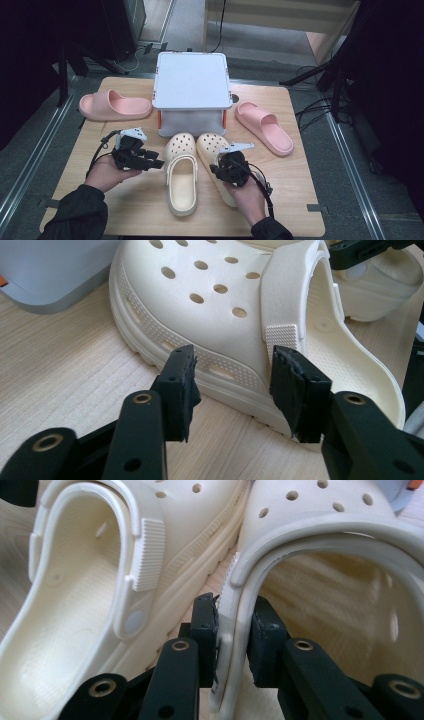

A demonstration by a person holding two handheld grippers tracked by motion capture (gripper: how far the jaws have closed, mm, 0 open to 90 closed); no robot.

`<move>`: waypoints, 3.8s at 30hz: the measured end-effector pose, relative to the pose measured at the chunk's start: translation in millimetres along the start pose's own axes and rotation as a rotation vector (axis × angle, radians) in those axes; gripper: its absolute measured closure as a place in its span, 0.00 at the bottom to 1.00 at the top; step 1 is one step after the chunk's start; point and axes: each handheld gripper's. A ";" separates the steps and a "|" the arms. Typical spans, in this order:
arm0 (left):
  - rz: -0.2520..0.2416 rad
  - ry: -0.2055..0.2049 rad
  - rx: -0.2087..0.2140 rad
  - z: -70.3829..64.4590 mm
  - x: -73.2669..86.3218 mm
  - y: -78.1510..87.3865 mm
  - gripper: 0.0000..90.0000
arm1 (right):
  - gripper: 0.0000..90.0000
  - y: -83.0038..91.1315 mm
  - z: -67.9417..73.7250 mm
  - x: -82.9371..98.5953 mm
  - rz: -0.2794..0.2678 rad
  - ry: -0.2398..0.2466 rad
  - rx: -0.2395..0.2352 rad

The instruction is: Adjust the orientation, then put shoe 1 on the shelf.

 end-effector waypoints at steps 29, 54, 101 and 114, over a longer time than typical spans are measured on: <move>0.012 0.019 -0.001 -8.0 12.9 -5.4 0.64 | 0.73 -16.4 8.1 -8.7 -0.040 0.023 -0.132; 0.045 0.065 0.050 -6.9 14.1 -19.8 0.78 | 0.78 6.6 1.4 6.4 -0.102 0.058 -0.095; -0.141 0.051 -0.082 18.7 -124.0 52.1 0.99 | 0.50 -40.2 33.8 -7.3 -0.070 -0.015 0.009; -0.165 0.044 -0.122 43.3 -140.7 37.5 0.99 | 0.65 -41.0 35.0 -4.7 -0.084 -0.061 0.037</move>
Point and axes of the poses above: each handheld gripper's, and its own axes: y roughly backward along the jaws, x roughly out of its underside, z roughly to its left, and after that the axes turned 8 degrees about y, right-handed
